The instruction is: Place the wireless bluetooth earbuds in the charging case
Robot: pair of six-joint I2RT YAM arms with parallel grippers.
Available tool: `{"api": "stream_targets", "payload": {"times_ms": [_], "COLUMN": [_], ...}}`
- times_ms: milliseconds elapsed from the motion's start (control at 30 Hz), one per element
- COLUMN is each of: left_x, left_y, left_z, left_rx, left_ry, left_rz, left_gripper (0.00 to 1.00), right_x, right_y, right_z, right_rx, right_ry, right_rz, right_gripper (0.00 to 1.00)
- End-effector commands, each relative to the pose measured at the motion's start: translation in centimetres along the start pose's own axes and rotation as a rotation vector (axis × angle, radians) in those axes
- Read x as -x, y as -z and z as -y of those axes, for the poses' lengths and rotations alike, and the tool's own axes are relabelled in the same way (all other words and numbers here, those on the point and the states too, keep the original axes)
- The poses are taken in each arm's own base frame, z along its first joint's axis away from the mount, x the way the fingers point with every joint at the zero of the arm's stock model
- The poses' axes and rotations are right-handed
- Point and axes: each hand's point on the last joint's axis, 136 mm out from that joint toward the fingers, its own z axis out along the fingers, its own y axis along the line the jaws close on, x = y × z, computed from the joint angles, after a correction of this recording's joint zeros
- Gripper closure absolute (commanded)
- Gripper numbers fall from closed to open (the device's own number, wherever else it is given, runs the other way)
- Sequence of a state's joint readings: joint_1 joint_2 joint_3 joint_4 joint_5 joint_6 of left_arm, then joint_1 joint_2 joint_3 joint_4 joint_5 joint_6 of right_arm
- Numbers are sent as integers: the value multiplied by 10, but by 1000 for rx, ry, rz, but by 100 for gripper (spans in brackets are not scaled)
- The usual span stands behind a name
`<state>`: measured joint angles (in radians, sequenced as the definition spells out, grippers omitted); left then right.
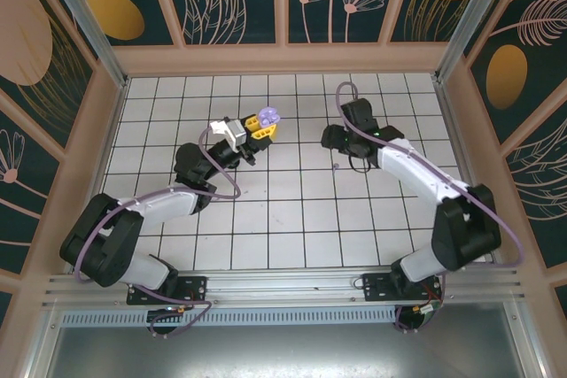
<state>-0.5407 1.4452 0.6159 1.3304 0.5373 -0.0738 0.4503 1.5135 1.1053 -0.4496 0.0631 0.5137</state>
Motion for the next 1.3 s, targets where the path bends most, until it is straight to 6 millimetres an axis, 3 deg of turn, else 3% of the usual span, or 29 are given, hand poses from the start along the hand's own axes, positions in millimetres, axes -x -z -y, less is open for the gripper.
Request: {"api": "stream_targets", "payload": {"times_ms": [0,200,500,1267], "left_x": [8,8,7,3], "left_y": [2,6,8,8], "left_z": [4,5,7,7], "left_rx": [-1,3,-2,-4], "left_ry": [-27,-32,-24,-15], "left_rz": [19,15,19,21], "left_gripper": [100,100,100,100], "right_x": [-25,-39,-47,-44], "right_y": [-19,-45,-70,-94], "right_z": [29,43,46,42], "right_rx": [-132,-203,-233,-247], "right_ry": [-70,-117,-148,-145], "right_rz": [-89,-132,-167,-185], "right_gripper": [37,42,52,62]}}
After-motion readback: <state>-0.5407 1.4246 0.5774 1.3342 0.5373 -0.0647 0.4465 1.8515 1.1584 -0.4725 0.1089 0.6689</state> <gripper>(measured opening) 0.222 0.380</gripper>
